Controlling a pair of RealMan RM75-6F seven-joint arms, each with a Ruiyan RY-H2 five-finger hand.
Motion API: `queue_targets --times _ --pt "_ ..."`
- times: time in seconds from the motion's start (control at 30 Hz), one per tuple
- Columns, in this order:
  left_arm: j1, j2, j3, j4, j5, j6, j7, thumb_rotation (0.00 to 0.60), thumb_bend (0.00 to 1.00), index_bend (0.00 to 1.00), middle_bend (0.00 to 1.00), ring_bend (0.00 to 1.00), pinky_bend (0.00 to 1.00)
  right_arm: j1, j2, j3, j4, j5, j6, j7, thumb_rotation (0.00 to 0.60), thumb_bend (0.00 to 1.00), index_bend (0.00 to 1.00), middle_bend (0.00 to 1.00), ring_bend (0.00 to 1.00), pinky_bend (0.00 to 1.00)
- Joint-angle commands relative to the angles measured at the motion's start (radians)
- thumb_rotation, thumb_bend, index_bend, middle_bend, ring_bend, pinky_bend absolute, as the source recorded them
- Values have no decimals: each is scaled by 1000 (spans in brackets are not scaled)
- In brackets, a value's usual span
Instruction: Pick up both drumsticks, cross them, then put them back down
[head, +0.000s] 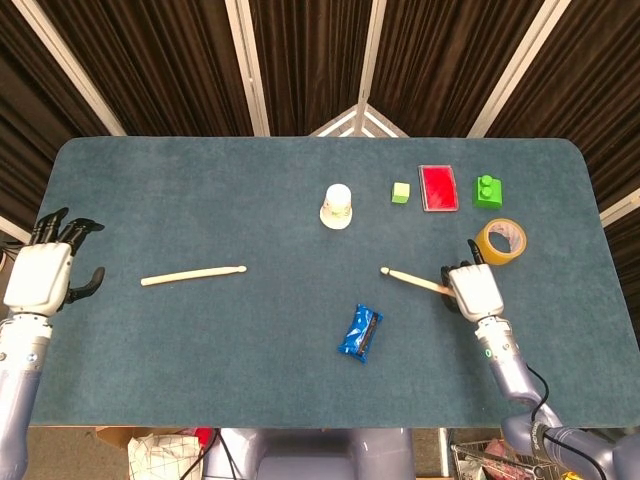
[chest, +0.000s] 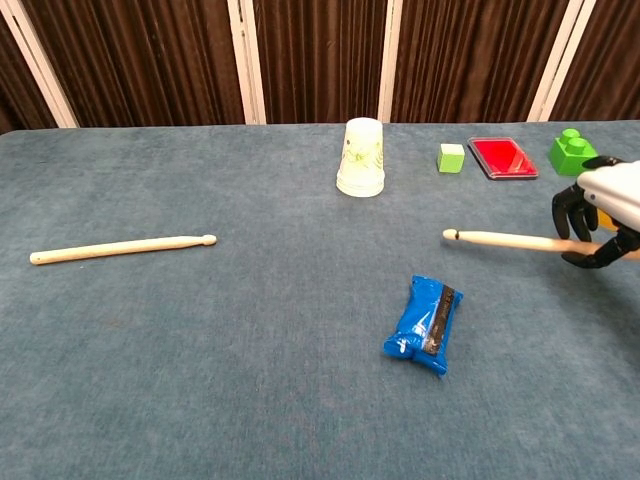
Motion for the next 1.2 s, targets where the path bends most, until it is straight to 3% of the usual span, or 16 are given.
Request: queue_targets --times 0.03,0.23,0.5,0.6,0.77,0.93,1.07,1.2 --pt "10 10 11 7 14 -1 -20 600 509 243 177 0 0 -5 -10 -4 12 3 -9 -5 600 436 679 638 500 61" --pt "19 21 25 5 39 3 -42 600 509 243 177 0 0 6 -13 14 41 24 -45 -5 600 435 669 633 500 61" --pt "25 31 36 -8 51 9 -45 600 509 243 176 0 0 3 17 43 -41 89 -76 -101 600 435 509 523 459 61" --pt "28 38 36 -24 63 19 -54 600 509 243 175 0 0 -6 56 61 -131 176 -129 -163 600 435 395 478 421 61" --pt "37 45 40 -51 98 40 -70 600 509 230 165 0 0 -17 99 88 -249 234 -99 -224 600 435 289 413 388 61" --pt "76 65 67 -117 188 96 -102 600 509 211 136 0 0 -39 201 155 -485 331 -33 -276 600 434 190 321 318 59" --pt "146 64 144 -138 324 175 -103 600 495 206 113 0 0 -99 278 192 -679 298 124 -247 600 429 168 246 264 61" --pt "200 45 210 -121 382 208 -69 600 369 191 91 0 0 -159 316 165 -755 220 203 -170 600 425 122 179 219 59"
